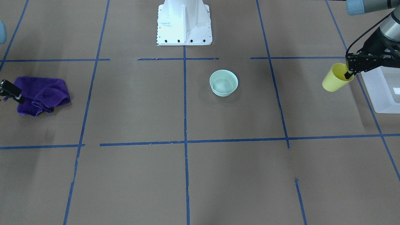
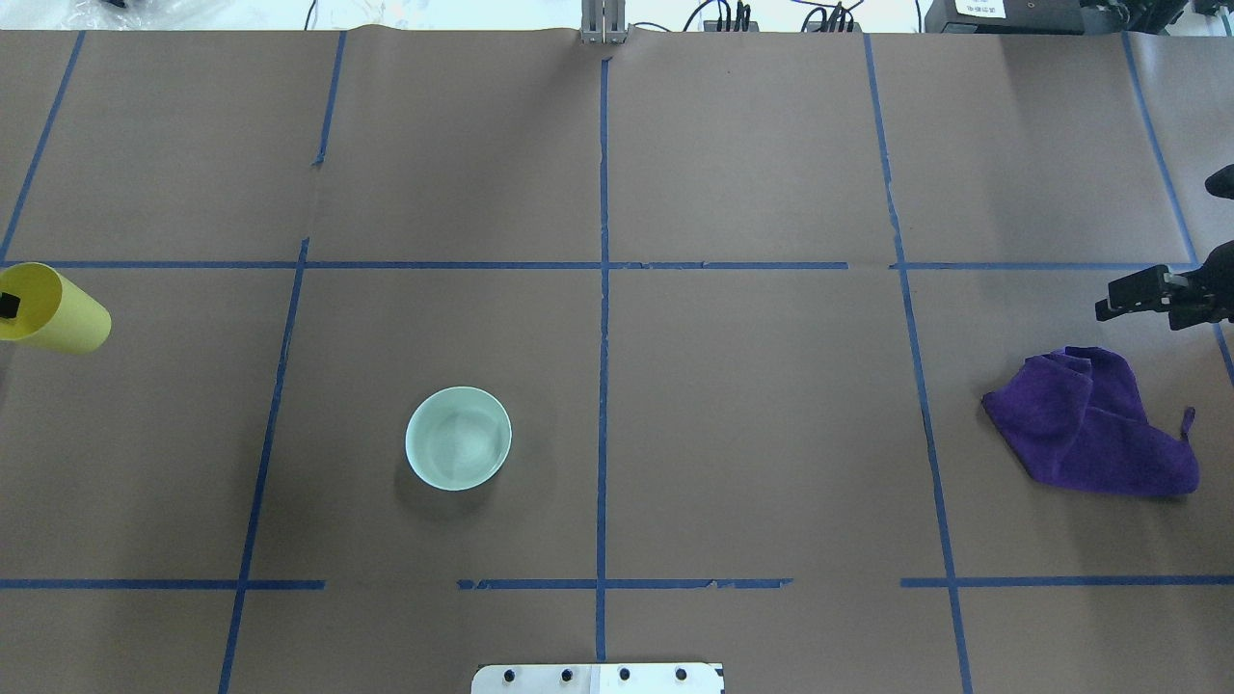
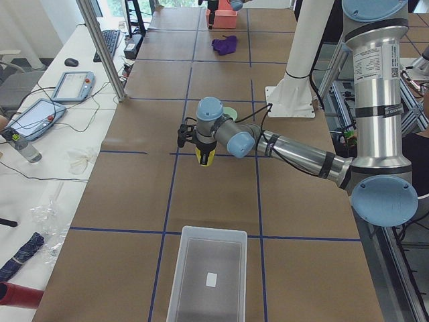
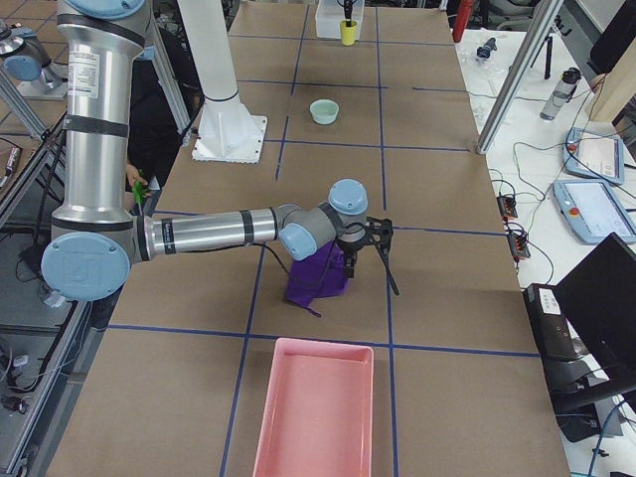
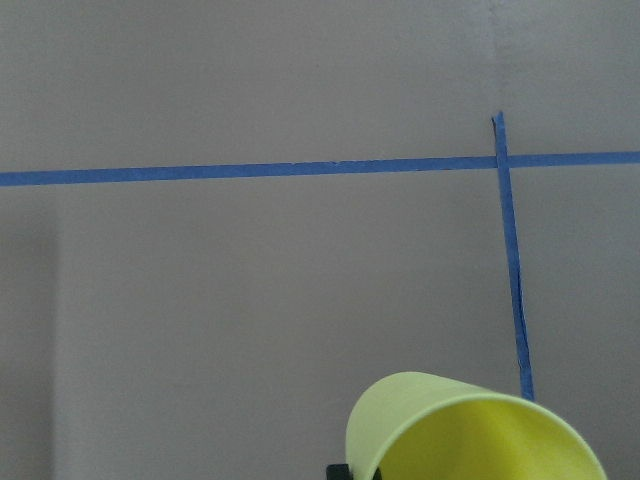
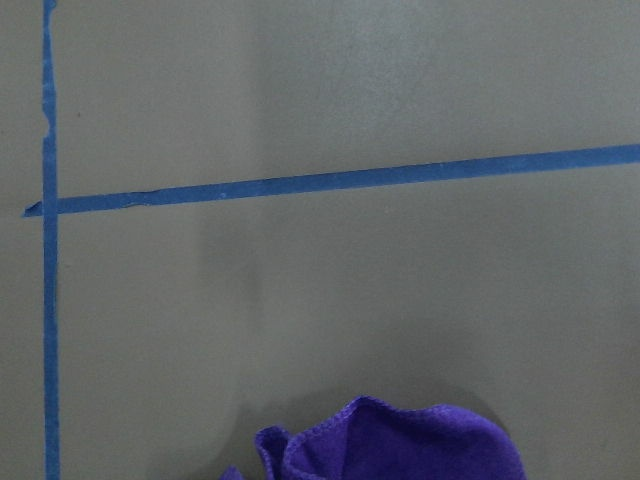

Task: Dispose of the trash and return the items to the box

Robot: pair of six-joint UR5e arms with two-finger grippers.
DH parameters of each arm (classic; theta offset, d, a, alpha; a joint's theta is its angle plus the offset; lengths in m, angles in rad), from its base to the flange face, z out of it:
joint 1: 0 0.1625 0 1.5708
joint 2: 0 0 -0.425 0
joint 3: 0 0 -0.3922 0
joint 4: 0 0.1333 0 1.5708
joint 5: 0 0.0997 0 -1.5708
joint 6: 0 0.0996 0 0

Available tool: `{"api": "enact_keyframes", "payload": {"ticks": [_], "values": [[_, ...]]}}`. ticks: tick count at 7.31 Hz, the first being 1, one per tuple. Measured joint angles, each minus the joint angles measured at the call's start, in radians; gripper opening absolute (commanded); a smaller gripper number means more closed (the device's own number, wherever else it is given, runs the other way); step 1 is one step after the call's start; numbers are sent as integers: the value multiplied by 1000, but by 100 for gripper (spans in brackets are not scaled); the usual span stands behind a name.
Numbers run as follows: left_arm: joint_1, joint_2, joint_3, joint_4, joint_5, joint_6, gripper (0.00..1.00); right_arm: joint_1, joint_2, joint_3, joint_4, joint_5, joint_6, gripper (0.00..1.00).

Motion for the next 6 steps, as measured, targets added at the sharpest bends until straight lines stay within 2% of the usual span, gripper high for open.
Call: {"api": "enact_keyframes", "payload": {"ticks": [2,5,6], "values": [[-108,-77,-19,177,32,158,0,-85,1,-1,16,-47,33,100],[-200,-103,8,241,37,291,0,-170,-1,-21,17,-82,45,100],[-235,-106,28,243,37,340,0,-184,0,-31,17,-90,45,45]]}}
